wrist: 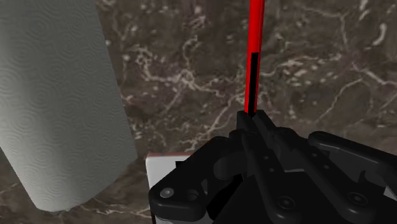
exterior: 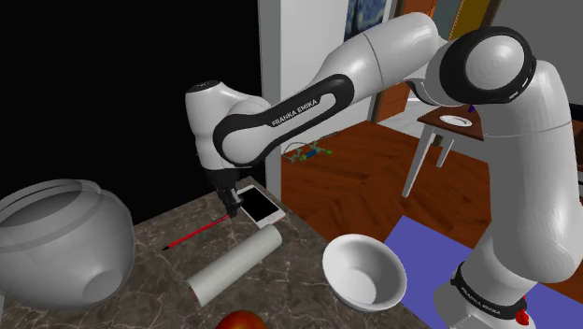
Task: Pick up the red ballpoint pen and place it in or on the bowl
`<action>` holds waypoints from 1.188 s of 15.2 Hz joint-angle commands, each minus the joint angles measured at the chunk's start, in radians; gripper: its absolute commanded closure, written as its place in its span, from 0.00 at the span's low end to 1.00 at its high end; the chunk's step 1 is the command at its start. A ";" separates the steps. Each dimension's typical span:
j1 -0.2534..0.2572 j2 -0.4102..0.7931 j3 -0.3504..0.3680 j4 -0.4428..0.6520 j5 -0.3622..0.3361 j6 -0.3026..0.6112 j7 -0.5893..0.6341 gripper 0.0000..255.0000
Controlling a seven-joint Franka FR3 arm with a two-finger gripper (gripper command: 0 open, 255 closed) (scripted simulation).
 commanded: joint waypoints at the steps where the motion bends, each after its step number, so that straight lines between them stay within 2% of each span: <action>1: -0.003 -0.012 0.006 0.008 0.009 -0.018 -0.005 1.00; 18: -0.008 -0.080 0.038 0.148 0.065 -0.210 -0.043 1.00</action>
